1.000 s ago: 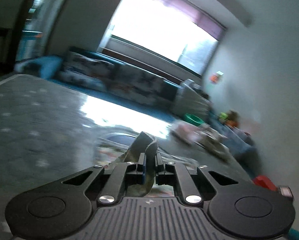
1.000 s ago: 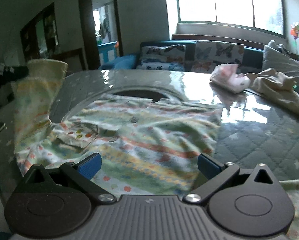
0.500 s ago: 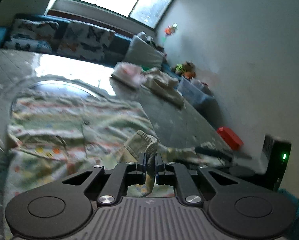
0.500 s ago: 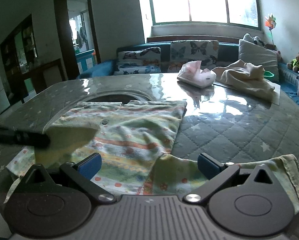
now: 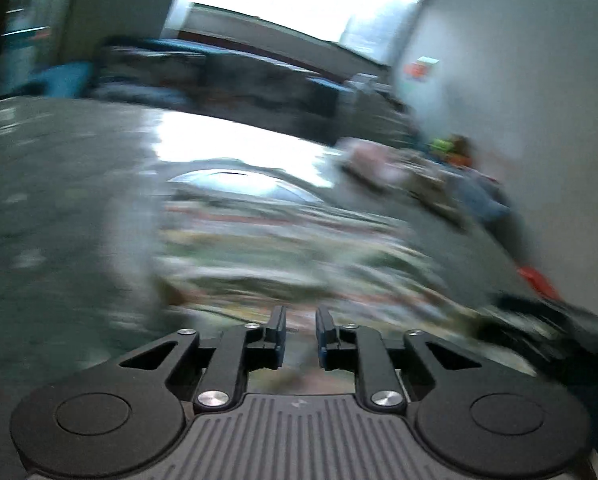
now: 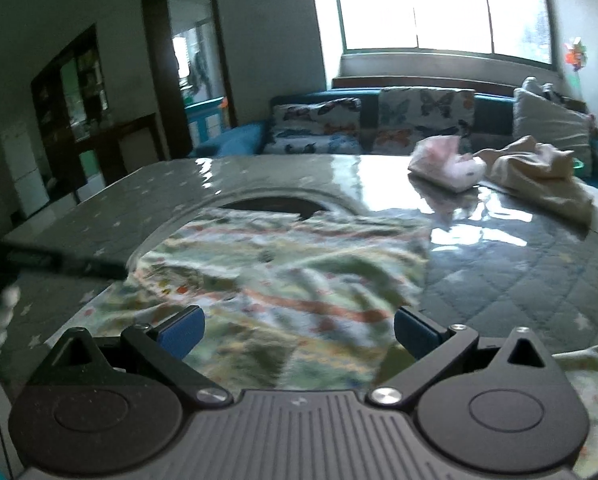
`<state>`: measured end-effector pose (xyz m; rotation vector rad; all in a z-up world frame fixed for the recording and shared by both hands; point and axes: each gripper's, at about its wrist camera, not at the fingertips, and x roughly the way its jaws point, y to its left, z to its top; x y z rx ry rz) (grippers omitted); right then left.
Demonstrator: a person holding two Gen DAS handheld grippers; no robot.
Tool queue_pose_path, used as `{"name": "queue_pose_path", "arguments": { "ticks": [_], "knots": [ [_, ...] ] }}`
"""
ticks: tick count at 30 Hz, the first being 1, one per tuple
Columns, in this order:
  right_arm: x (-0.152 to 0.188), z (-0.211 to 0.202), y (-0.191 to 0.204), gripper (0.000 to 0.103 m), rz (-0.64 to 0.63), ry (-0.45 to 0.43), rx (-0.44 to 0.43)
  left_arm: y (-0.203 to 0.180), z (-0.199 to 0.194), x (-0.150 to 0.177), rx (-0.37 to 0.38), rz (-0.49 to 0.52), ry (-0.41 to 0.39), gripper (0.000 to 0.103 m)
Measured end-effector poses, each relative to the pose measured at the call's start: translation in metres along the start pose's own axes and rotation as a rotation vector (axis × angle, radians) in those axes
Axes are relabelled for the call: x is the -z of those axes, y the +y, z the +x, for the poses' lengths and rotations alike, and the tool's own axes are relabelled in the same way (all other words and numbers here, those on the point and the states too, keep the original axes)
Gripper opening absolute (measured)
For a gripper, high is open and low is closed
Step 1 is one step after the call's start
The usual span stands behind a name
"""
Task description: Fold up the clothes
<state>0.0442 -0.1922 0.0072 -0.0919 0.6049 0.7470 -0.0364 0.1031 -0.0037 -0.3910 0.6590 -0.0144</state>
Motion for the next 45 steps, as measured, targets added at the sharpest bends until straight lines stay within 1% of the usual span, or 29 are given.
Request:
{"name": "queue_pose_path", "arguments": {
  "ticks": [3, 4, 9, 13, 16, 17, 20, 23, 27, 28, 30, 32, 34, 35, 36, 38, 40, 43, 45],
  "knots": [
    [0.002, 0.009, 0.010, 0.099, -0.015, 0.025, -0.029, 0.029, 0.001, -0.007, -0.114, -0.058, -0.023, 0.029],
    [0.002, 0.012, 0.013, 0.099, -0.017, 0.034, -0.038, 0.034, 0.002, -0.008, -0.124, -0.071, -0.019, 0.029],
    [0.005, 0.020, 0.025, 0.099, -0.046, 0.059, -0.065, 0.046, 0.012, -0.007, -0.105, -0.106, 0.034, 0.038],
    [0.006, 0.025, 0.031, 0.099, -0.062, 0.074, -0.080, 0.047, 0.013, -0.008, -0.090, -0.123, 0.033, 0.039],
    [0.008, 0.028, 0.035, 0.099, -0.074, 0.085, -0.092, 0.046, 0.018, -0.008, -0.064, -0.117, 0.041, 0.033],
    [0.008, 0.030, 0.035, 0.099, -0.072, 0.088, -0.094, 0.047, 0.019, -0.008, -0.057, -0.120, 0.043, 0.020],
    [0.010, 0.032, 0.036, 0.099, -0.072, 0.097, -0.096, 0.047, 0.017, -0.008, -0.056, -0.130, 0.027, 0.014],
    [0.011, 0.032, 0.039, 0.099, -0.087, 0.094, -0.096, 0.039, 0.006, -0.007, -0.115, -0.083, -0.029, 0.013],
    [0.014, 0.035, 0.041, 0.098, -0.106, 0.100, -0.100, 0.038, 0.005, -0.006, -0.144, -0.065, -0.018, 0.013],
    [0.013, 0.039, 0.041, 0.095, -0.109, 0.111, -0.099, 0.038, 0.007, -0.006, -0.150, -0.065, -0.006, 0.014],
    [0.011, 0.041, 0.039, 0.092, -0.111, 0.114, -0.098, 0.040, 0.009, -0.007, -0.164, -0.070, 0.012, 0.020],
    [0.009, 0.038, 0.038, 0.089, -0.108, 0.098, -0.099, 0.035, 0.002, -0.009, -0.201, -0.046, -0.019, 0.020],
    [0.006, 0.034, 0.037, 0.083, -0.103, 0.080, -0.104, 0.026, -0.006, -0.011, -0.239, -0.002, -0.059, 0.019],
    [0.005, 0.032, 0.037, 0.081, -0.099, 0.069, -0.109, 0.021, -0.010, -0.011, -0.226, 0.020, -0.070, 0.016],
    [0.003, 0.032, 0.038, 0.078, -0.099, 0.067, -0.112, 0.015, -0.014, -0.011, -0.204, 0.040, -0.079, 0.016],
    [0.002, 0.034, 0.041, 0.071, -0.108, 0.066, -0.129, 0.002, -0.014, -0.006, -0.110, 0.081, -0.058, 0.016],
    [0.001, 0.037, 0.045, 0.065, -0.117, 0.072, -0.154, -0.012, -0.006, 0.003, -0.041, 0.131, -0.013, 0.016],
    [0.004, 0.041, 0.054, 0.062, -0.140, 0.091, -0.189, -0.024, 0.007, 0.013, -0.003, 0.178, 0.031, 0.016],
    [0.007, 0.044, 0.058, 0.058, -0.153, 0.106, -0.204, -0.025, 0.015, 0.019, -0.002, 0.190, 0.057, 0.016]
  ]
}}
